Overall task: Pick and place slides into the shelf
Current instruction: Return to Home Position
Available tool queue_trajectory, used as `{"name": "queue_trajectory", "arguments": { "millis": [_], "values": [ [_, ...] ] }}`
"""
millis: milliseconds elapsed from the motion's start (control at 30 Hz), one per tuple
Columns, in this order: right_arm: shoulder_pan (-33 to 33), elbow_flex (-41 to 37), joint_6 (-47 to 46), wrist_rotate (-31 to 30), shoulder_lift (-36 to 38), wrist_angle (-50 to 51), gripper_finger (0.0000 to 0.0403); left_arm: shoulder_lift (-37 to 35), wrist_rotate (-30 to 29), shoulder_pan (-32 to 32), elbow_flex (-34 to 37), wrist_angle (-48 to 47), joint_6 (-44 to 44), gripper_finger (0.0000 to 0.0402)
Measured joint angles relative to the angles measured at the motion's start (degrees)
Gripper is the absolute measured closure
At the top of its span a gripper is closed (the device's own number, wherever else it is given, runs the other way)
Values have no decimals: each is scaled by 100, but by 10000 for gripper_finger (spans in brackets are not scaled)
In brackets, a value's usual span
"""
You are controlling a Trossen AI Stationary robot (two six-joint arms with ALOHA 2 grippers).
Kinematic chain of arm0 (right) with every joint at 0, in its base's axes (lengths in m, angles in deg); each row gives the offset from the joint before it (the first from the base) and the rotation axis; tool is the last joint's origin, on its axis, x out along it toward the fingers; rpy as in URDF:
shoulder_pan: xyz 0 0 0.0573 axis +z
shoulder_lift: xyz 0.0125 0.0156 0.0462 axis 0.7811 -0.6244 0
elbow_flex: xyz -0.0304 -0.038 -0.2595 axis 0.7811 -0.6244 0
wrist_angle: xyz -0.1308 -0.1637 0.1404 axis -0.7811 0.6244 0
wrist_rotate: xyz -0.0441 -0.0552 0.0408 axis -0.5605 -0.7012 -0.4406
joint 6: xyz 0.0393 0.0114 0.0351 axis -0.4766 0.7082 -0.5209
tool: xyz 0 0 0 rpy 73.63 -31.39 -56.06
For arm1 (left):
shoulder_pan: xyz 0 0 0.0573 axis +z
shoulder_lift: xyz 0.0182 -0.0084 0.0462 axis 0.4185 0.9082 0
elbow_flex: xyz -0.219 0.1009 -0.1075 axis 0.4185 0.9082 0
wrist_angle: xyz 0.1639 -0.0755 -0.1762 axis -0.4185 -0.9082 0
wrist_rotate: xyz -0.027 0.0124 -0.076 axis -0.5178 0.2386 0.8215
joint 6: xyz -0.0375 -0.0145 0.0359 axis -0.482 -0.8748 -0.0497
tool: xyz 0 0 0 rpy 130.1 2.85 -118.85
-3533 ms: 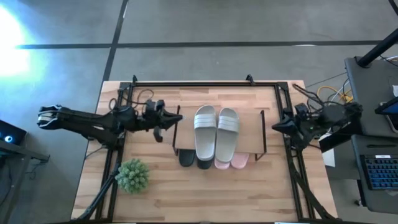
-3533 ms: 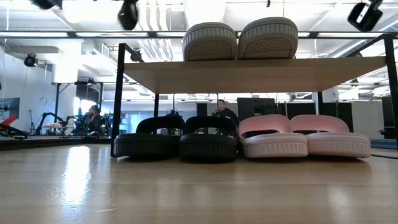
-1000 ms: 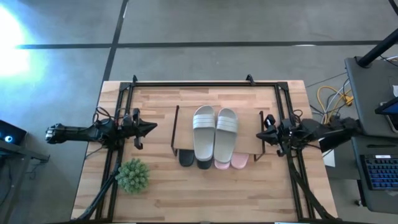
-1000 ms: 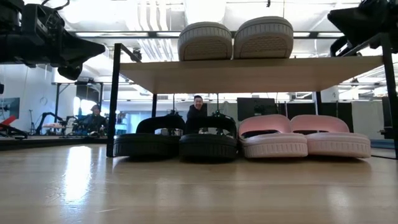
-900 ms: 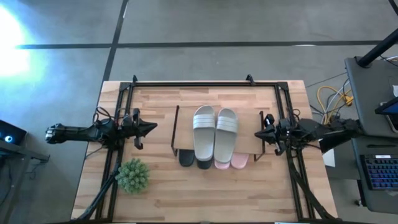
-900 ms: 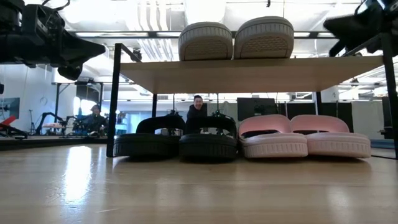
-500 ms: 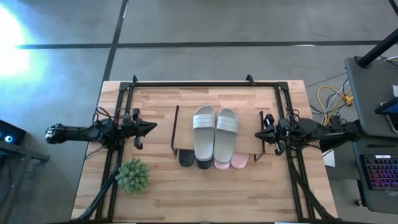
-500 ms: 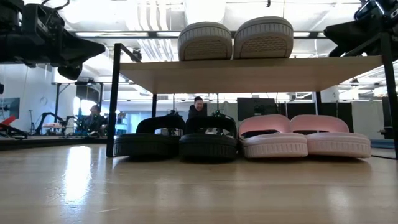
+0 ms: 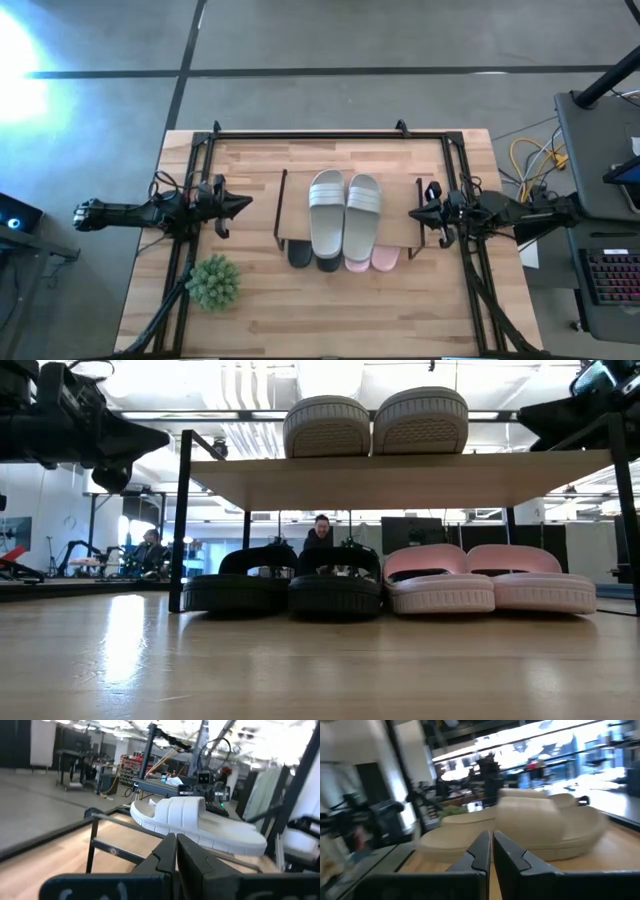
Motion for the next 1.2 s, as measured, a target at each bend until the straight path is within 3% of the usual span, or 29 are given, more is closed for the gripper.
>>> {"name": "queue_trajectory", "arguments": {
  "millis": [200, 1200],
  "values": [
    [0, -3, 10, -699, 0, 7, 390, 18, -41, 2, 0, 2, -359, 402],
    [0, -7, 60, -704, -7, -17, 390, 126, -37, 0, 0, 11, -359, 402]
  ]
}}
